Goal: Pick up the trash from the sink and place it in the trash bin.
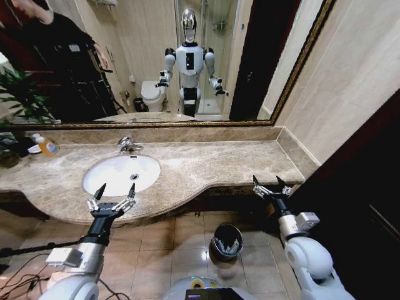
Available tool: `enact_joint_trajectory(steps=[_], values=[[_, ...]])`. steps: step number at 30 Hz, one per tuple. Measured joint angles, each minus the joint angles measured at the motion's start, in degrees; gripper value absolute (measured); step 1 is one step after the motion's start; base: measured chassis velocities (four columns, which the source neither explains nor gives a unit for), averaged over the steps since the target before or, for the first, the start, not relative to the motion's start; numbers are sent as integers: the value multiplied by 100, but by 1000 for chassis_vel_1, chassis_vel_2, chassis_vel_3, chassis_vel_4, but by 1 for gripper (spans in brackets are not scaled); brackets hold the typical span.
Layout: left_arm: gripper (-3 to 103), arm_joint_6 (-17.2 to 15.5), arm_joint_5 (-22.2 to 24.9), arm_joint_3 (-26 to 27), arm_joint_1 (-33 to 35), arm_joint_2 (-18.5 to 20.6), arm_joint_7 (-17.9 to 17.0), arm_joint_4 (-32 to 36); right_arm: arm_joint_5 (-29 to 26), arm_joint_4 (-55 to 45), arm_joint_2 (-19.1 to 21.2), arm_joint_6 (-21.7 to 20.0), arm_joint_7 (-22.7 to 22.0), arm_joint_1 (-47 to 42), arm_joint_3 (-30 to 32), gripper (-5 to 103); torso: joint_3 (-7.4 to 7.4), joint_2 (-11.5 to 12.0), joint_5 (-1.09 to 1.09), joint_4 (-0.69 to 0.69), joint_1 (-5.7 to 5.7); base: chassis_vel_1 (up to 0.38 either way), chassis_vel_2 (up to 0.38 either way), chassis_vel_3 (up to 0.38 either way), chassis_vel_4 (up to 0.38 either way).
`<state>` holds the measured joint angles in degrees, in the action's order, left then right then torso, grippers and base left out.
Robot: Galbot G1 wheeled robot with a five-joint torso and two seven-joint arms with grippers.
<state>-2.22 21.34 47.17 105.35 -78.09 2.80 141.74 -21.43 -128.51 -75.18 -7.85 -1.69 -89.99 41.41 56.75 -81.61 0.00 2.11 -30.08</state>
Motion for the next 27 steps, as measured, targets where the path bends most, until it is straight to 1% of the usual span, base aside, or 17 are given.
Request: enact_joint_trajectory(steps=[27], values=[[100,0,0,0,0,0,0,0,0,0,0,0,0,0,0,100,0,0,0,0,0,0,0,0,0]])
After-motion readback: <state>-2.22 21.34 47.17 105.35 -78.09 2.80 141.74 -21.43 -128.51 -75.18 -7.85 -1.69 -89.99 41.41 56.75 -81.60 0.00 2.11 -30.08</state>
